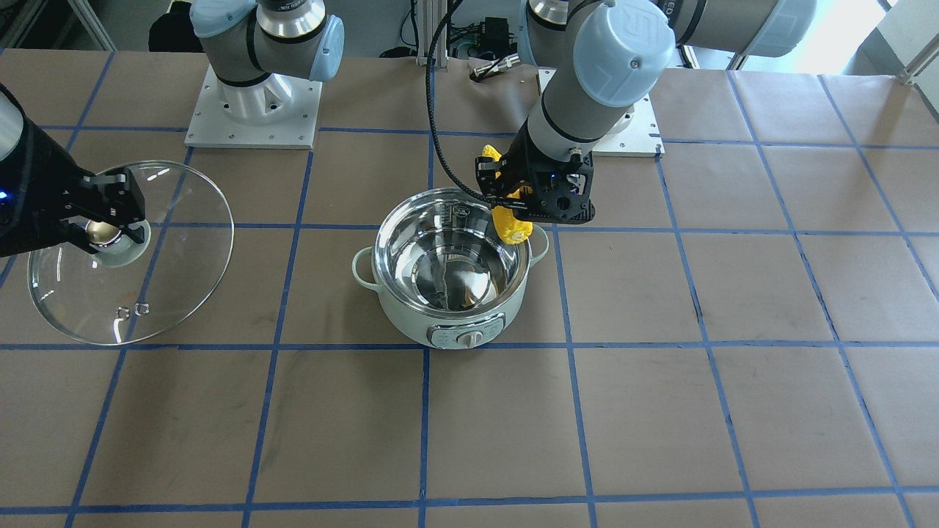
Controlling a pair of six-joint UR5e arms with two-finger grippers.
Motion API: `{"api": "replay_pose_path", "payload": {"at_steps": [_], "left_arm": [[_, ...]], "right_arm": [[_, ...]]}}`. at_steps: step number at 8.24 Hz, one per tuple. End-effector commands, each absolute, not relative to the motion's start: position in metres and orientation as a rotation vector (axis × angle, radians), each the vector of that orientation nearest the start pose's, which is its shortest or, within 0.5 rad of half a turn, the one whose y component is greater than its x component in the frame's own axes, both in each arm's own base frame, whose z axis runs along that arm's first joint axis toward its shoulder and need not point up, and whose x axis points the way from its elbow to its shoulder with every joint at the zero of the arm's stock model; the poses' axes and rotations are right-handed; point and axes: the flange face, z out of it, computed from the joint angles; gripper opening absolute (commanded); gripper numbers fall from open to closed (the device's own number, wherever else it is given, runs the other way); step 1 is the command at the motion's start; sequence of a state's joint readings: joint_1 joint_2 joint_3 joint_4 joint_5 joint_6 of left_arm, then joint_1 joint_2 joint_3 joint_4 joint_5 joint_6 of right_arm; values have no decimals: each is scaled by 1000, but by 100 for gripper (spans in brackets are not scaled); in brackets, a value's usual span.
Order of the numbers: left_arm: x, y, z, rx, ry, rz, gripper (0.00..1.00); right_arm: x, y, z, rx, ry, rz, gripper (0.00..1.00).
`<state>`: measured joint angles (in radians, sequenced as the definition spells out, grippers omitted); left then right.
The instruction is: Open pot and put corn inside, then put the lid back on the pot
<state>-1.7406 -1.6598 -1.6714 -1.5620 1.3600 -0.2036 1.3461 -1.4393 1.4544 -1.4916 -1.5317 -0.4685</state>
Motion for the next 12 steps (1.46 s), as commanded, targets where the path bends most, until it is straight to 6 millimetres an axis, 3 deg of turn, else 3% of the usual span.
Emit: {"api": "replay_pose_path", "payload": {"at_steps": [1,2,5,10,11,12], "left_arm": [[-281,-478,365,-64,3329,388,0],[-293,-484,353,-42,3343,360,0],[-297,-501,327,-31,3347,336,0],[-299,-508,298,-52,3325,414,0],[-299,-508,297,-52,3323,419,4],[-299,-508,297,-52,3322,418,27]], "right_arm": [[7,-556,466,-377,3043,122,0],[7,-557,466,-377,3044,119,0],[8,-557,465,-373,3038,120,0],[8,-557,465,-354,3037,122,0],[9,-556,466,-347,3036,118,0],[9,-556,466,-346,3034,119,0]]}}
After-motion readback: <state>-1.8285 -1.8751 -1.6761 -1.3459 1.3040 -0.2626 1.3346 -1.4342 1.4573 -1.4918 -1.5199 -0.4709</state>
